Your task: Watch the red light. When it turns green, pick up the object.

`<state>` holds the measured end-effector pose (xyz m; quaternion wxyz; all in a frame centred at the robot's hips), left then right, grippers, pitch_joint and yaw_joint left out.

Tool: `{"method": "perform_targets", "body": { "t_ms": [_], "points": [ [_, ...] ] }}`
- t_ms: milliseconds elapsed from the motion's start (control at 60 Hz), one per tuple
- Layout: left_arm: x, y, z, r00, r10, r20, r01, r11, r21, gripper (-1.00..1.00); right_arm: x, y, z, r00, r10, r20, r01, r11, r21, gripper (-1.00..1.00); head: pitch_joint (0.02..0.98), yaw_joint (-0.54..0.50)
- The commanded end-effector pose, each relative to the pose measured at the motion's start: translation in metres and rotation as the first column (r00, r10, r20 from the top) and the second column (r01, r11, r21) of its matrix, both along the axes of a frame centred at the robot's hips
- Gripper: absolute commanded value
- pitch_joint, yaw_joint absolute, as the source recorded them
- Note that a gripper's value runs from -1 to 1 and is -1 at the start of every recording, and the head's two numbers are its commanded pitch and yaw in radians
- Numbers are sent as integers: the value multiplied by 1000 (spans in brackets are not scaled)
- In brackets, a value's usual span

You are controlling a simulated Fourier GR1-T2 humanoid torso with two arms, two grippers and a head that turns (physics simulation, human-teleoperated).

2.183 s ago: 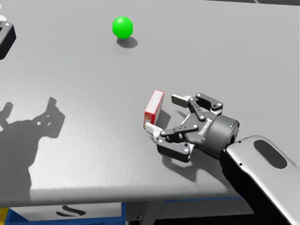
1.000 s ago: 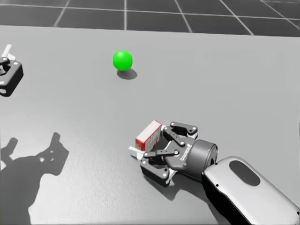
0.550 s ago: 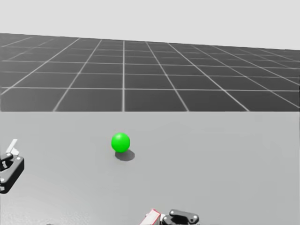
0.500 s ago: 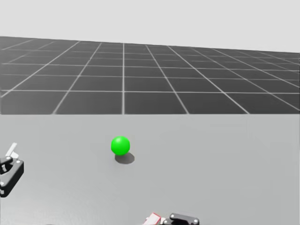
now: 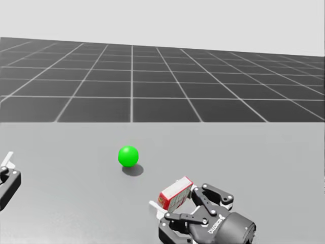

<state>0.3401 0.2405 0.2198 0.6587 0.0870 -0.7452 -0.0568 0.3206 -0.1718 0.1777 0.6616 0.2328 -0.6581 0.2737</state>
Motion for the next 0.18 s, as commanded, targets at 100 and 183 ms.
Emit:
{"method": "perform_targets", "body": {
  "t_ms": [100,183],
  "points": [
    [1,1,1,1000,2,2,-2,1000,-1,-1000,34,-9,94,952,-239,190,210,964,164,1000,454,-132],
    [1,1,1,1000,2,2,-2,1000,-1,-1000,33,-11,125,931,-268,248,218,952,214,1000,456,-134]
  ]
}}
